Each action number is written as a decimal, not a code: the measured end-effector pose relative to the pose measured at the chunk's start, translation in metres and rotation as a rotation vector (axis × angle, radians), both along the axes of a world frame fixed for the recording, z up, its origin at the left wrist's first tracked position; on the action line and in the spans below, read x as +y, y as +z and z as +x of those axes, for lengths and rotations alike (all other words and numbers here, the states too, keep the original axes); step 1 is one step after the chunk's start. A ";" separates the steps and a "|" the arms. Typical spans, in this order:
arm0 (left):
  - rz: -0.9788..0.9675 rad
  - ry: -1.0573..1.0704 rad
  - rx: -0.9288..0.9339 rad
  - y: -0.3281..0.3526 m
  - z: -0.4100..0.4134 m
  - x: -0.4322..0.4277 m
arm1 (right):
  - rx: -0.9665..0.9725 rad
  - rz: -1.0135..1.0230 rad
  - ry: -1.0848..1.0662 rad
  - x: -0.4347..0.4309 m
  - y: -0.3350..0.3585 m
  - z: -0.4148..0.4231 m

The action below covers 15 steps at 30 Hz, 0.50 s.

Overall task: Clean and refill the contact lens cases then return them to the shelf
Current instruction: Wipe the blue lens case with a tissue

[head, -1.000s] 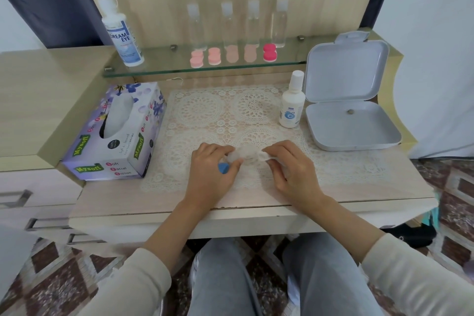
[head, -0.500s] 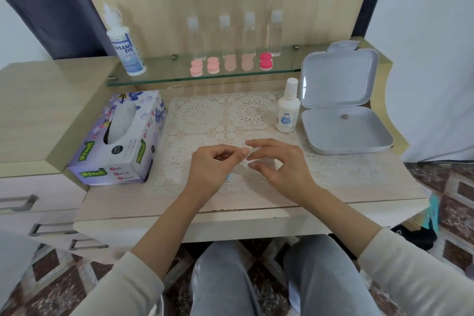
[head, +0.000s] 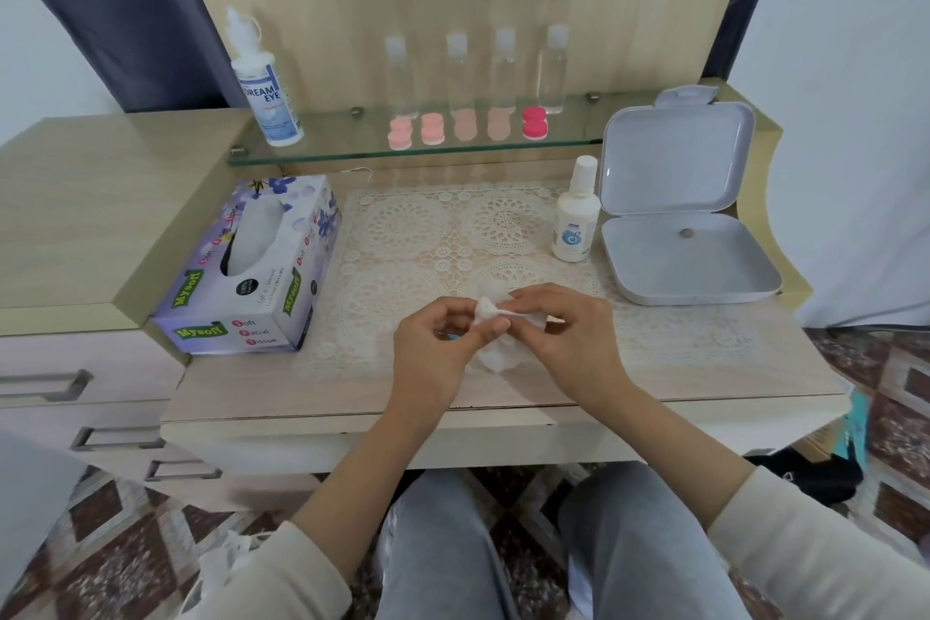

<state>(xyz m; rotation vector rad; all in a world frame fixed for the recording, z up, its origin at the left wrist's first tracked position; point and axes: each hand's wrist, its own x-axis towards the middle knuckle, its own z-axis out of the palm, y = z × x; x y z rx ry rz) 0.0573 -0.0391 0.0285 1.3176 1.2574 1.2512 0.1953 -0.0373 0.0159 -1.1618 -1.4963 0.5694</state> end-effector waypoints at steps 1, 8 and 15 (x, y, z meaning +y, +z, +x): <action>0.011 0.002 -0.018 0.000 0.000 -0.001 | 0.009 -0.016 0.007 -0.001 0.000 0.000; -0.022 0.006 -0.097 0.002 -0.011 -0.002 | 0.089 -0.158 0.012 -0.005 0.009 0.004; -0.107 -0.056 0.013 0.000 -0.028 0.008 | 0.043 -0.293 0.037 0.001 0.012 0.015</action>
